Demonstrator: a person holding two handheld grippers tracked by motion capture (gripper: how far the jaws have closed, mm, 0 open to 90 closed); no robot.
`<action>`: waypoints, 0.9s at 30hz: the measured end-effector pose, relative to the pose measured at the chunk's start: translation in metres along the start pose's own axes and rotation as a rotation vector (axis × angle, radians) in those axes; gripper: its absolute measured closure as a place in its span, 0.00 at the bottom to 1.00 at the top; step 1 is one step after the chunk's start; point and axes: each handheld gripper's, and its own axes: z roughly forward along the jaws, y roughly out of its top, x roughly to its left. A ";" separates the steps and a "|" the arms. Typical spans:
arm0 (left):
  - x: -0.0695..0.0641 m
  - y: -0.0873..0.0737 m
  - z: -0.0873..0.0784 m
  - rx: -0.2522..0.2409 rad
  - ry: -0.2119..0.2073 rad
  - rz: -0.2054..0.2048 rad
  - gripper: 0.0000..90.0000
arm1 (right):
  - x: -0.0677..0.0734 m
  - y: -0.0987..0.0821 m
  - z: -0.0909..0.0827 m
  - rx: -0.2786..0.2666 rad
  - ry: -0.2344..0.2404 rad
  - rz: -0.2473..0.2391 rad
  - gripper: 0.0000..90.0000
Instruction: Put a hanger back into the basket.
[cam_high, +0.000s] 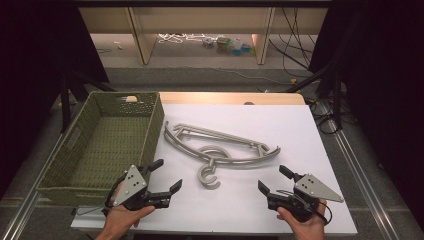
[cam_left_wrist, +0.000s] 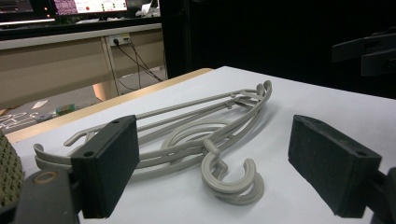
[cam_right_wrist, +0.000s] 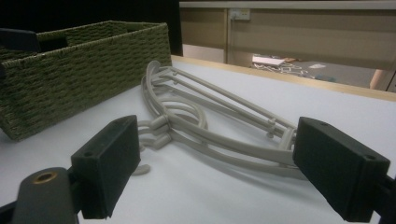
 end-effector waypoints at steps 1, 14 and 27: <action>0.000 0.000 0.000 0.002 -0.003 -0.001 0.18 | 0.000 0.000 0.000 0.000 0.004 0.002 0.17; 0.000 0.007 0.014 0.034 -0.051 -0.007 0.20 | 0.000 -0.001 0.002 -0.006 0.021 0.007 0.17; 0.005 0.021 0.034 0.134 -0.045 0.001 0.20 | 0.000 -0.001 0.002 0.003 0.025 0.011 0.18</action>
